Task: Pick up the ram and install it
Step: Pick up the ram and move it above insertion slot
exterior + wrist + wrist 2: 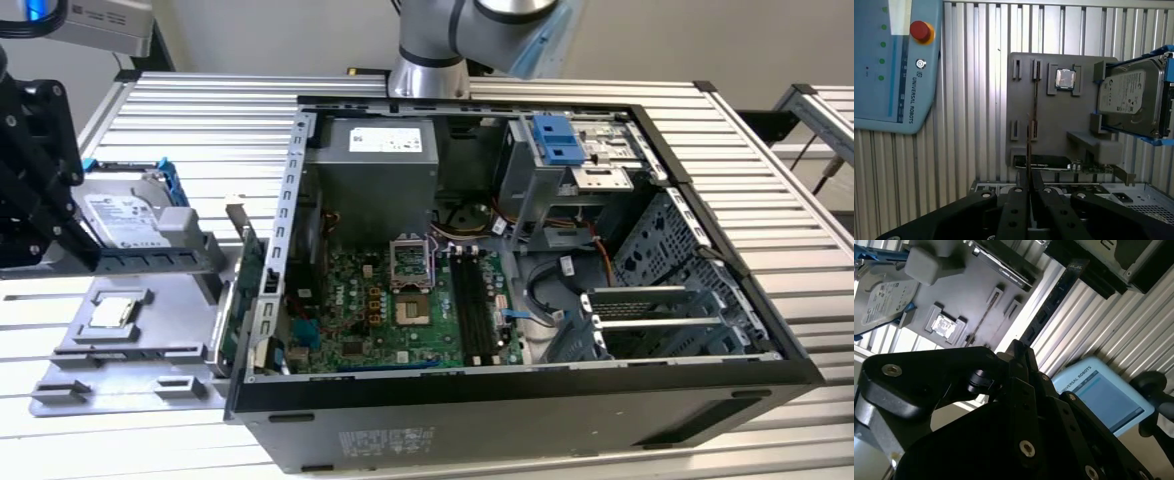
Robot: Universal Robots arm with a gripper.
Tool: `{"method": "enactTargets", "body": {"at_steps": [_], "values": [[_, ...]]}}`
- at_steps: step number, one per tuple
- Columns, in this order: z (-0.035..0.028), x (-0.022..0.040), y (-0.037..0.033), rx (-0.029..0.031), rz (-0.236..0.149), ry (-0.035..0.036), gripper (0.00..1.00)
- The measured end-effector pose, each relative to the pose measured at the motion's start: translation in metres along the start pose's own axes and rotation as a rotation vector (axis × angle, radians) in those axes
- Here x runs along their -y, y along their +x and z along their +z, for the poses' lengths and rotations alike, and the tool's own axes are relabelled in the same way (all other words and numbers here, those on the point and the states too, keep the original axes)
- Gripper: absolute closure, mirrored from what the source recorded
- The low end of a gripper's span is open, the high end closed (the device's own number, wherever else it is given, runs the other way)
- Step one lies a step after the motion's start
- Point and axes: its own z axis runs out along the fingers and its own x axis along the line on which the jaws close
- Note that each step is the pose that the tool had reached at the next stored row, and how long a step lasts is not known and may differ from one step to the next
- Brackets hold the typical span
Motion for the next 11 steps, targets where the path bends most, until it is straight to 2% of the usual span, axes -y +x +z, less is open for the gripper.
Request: {"method": "enactTargets", "body": {"at_steps": [11], "values": [[0.0003, 0.0185, -0.0001, -0.0001, 0.0, -0.0001, 1.0]]}}
